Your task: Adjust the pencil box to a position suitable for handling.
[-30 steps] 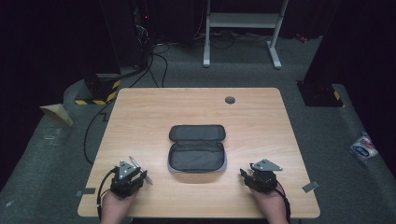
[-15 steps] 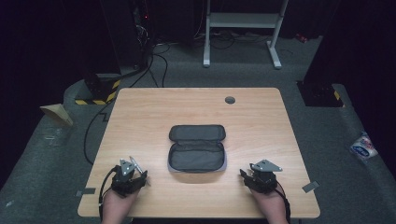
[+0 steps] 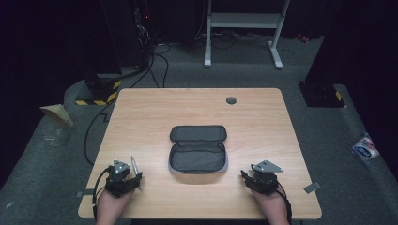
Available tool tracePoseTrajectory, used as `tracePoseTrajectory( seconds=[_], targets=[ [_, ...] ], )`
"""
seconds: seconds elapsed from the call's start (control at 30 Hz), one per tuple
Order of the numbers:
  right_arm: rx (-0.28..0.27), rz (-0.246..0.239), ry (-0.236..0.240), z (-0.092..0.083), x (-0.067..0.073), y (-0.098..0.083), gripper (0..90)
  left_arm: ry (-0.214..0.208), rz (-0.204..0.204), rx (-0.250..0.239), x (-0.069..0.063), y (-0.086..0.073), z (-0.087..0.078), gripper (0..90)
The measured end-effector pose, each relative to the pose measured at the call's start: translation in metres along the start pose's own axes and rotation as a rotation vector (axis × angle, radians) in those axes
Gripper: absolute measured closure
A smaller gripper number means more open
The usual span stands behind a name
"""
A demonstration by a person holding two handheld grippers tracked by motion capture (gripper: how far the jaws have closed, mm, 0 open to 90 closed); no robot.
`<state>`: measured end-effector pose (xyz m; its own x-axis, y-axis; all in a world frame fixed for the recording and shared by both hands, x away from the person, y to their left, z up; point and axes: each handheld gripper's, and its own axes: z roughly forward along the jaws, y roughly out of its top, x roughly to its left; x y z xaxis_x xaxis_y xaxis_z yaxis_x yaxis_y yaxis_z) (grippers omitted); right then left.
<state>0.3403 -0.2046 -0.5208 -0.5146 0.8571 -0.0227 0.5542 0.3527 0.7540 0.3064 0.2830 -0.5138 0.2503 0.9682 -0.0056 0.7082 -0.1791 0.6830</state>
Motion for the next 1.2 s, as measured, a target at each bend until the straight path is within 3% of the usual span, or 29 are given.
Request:
tracePoseTrajectory(
  seconds=[0.23,0.63,1.2],
  targets=[
    [0.0,-0.005,0.002,0.0,0.0,0.0,49.0,-0.02,-0.022,0.013,0.015,-0.003,-0.003,50.0],
    [0.002,0.002,0.006,0.001,-0.001,0.0,49.0,-0.032,-0.021,0.015,0.035,-0.008,-0.007,59.1],
    [0.006,0.004,0.007,0.002,0.0,0.0,49.0,-0.043,0.011,-0.006,0.033,-0.005,-0.002,72.1]
  ],
)
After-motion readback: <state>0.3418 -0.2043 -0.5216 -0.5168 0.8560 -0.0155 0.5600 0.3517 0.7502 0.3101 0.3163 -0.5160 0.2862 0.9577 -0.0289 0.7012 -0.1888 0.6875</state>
